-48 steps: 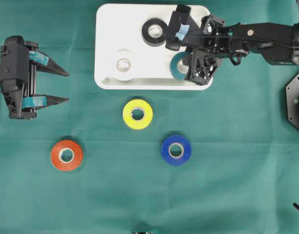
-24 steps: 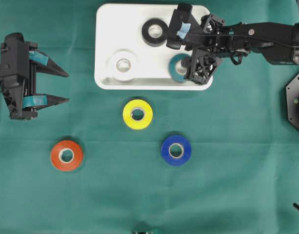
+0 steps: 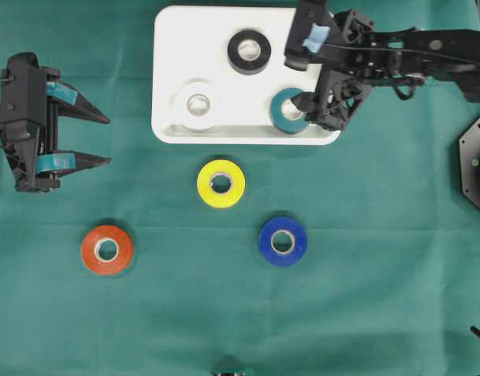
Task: Put the tape alternately from left to right into the white case.
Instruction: 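Release the teal roll in the tray's right side and retract the right gripper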
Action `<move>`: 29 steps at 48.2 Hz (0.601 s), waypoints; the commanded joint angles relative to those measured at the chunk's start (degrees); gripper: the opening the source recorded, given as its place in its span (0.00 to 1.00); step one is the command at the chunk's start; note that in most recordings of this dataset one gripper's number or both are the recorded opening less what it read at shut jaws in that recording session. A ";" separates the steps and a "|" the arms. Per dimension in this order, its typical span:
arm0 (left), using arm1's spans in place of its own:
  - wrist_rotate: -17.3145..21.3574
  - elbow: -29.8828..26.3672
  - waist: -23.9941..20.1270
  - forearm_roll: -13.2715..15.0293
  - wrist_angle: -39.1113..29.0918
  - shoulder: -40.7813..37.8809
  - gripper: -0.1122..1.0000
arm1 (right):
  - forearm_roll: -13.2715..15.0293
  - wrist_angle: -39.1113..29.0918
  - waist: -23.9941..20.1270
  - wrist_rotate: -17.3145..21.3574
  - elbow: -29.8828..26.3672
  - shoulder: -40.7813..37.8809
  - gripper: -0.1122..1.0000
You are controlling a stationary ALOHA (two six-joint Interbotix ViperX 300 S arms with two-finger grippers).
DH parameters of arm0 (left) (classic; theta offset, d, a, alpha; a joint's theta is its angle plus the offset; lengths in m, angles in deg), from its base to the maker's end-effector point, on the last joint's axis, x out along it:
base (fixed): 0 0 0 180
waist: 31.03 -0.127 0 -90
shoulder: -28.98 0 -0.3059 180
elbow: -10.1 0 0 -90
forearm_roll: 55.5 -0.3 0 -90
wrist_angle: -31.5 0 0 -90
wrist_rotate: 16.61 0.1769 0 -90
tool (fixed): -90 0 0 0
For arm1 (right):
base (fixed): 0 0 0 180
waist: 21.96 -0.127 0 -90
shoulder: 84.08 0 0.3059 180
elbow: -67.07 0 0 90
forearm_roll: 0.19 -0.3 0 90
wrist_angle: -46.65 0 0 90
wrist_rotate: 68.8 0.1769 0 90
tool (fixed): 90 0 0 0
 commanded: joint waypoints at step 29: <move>0.00 -0.62 0.18 0.09 0.44 0.26 0.76 | 0.09 12.57 -0.18 0.18 16.26 16.87 0.68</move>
